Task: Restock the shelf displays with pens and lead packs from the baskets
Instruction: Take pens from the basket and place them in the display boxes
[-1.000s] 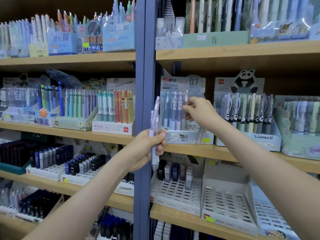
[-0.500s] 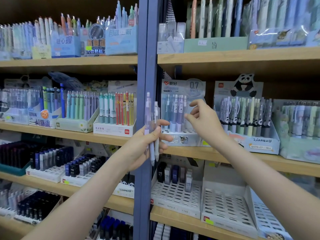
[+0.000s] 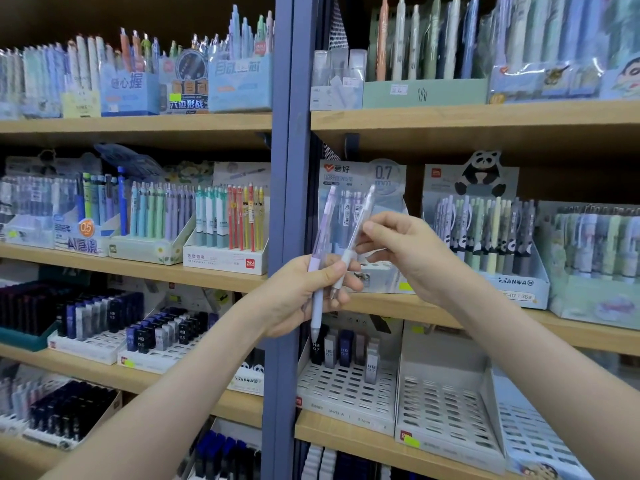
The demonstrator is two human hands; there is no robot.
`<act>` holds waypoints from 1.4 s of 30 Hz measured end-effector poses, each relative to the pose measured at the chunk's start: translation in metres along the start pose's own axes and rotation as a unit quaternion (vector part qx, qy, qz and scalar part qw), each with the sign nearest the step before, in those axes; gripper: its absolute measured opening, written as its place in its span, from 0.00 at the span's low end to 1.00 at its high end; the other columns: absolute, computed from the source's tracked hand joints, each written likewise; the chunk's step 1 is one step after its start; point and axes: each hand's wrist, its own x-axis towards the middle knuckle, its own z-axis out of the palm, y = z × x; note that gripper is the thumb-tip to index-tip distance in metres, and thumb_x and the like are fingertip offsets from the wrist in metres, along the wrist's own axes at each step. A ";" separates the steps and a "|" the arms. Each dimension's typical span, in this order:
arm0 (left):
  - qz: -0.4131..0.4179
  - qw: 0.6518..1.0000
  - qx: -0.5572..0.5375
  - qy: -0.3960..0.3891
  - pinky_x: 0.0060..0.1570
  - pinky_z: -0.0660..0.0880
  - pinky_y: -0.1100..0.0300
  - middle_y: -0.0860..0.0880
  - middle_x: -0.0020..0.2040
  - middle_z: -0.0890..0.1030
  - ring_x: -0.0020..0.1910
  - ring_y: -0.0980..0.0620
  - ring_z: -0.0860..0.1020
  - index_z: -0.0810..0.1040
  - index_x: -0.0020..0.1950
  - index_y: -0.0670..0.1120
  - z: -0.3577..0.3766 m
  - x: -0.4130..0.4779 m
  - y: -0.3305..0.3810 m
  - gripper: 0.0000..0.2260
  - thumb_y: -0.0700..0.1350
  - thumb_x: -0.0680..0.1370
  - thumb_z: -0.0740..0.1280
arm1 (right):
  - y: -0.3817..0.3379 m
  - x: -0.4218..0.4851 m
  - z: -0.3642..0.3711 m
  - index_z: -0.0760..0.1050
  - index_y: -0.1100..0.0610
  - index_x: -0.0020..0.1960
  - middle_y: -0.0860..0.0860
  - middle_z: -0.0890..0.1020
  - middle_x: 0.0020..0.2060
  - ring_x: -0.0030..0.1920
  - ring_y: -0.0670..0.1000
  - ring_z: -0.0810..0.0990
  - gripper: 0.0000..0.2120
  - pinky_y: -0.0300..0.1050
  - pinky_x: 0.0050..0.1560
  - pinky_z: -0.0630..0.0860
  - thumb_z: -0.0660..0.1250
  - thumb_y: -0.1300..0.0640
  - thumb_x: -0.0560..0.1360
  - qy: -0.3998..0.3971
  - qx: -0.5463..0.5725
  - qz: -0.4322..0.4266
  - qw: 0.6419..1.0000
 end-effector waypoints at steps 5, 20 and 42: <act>-0.002 1.000 0.017 0.000 0.36 0.79 0.64 0.44 0.41 0.83 0.33 0.54 0.80 0.77 0.53 0.39 0.002 0.001 -0.002 0.12 0.45 0.75 0.64 | 0.003 -0.003 0.006 0.76 0.60 0.46 0.50 0.82 0.35 0.36 0.46 0.79 0.04 0.39 0.41 0.77 0.64 0.61 0.78 -0.029 0.008 0.007 1.000; 0.024 0.988 0.045 0.147 0.21 0.60 0.68 0.52 0.27 0.74 0.21 0.58 0.62 0.66 0.48 0.41 -0.012 0.000 -0.007 0.07 0.43 0.83 0.58 | 0.016 0.025 -0.017 0.75 0.59 0.49 0.52 0.82 0.39 0.39 0.49 0.81 0.05 0.47 0.50 0.80 0.65 0.57 0.78 0.150 -0.145 -0.030 0.977; 0.072 0.983 0.090 0.144 0.22 0.58 0.65 0.50 0.29 0.72 0.22 0.56 0.62 0.74 0.58 0.53 -0.021 -0.006 -0.011 0.10 0.51 0.83 0.56 | 0.023 0.031 -0.007 0.71 0.55 0.52 0.48 0.77 0.40 0.42 0.46 0.75 0.11 0.40 0.42 0.70 0.68 0.51 0.76 0.090 -0.327 0.039 0.940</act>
